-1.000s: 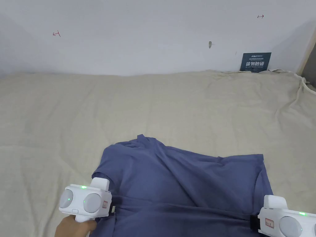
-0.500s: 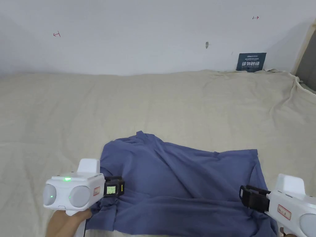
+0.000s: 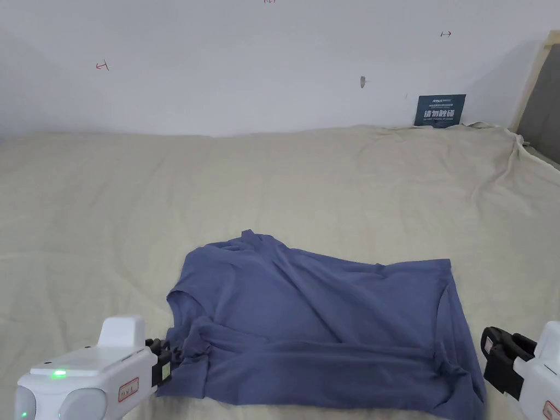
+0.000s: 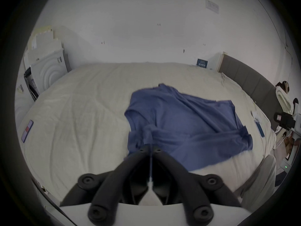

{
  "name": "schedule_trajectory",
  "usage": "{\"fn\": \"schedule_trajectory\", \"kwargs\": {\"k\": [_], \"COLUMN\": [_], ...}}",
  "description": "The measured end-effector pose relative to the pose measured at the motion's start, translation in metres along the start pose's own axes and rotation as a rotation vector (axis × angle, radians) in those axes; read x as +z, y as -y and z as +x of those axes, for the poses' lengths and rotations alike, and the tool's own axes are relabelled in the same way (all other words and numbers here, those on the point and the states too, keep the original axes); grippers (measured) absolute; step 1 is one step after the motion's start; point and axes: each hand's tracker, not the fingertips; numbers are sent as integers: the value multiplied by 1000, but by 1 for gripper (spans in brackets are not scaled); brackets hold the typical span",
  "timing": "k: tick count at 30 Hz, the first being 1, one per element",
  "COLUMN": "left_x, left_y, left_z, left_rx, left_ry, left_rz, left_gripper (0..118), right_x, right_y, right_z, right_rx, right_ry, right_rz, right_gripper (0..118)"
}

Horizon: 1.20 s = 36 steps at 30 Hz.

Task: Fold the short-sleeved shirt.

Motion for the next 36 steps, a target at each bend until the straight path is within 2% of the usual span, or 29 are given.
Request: {"fn": "schedule_trajectory", "kwargs": {"k": [12, 14, 15, 17, 19, 20, 23, 25, 28, 29, 31, 32, 34, 36], "left_x": [-47, -61, -67, -79, -90, -96, -110, -113, -112, -111, -114, -114, -113, -109], "left_y": [15, 11, 10, 7, 6, 6, 5, 4, 4, 4, 4, 4, 4, 1], "left_z": [-15, -17, -18, -18, -16, -16, -17, -18, -18, -17, -14, -11, -6, -3], "left_rx": [39, 42, 49, 54, 23, -2, -9, 11, 40, 58, 81, 66, 43, 26], "left_ry": [-28, -26, -18, -21, -51, -65, -81, -77, -34, 5, 22, 18, 14, 13], "left_rz": [-161, -196, -213, -235, -267, -286, -304, -325, -339, -351, -360, -358, -353, -347], "left_gripper": [1, 17, 28, 67, 88, 92, 93, 91, 71, 71, 24, 12, 1, 0], "right_x": [2, 0, -1, -4, -6, -7, -11, -13, -15, -16, -17, -18, -20, -23], "right_y": [17, 19, 19, 20, 19, 20, 21, 21, 21, 21, 20, 20, 19, 18], "right_z": [1, 2, 2, 2, 3, 3, 4, 3, 3, 3, 3, 2, 2, 2], "right_rx": [14, 11, 12, 12, 9, 5, 1, -1, -5, -5, -2, -1, 1, 6], "right_ry": [13, 15, 17, 21, 23, 23, 25, 21, 12, 12, 12, 11, 13, 18], "right_rz": [-55, -64, -68, -76, -84, -86, -98, -104, -112, -114, -117, -119, -123, -133], "right_gripper": [0, 0, 0, 1, 1, 1, 2, 2, 2, 2, 2, 2, 2, 2]}}
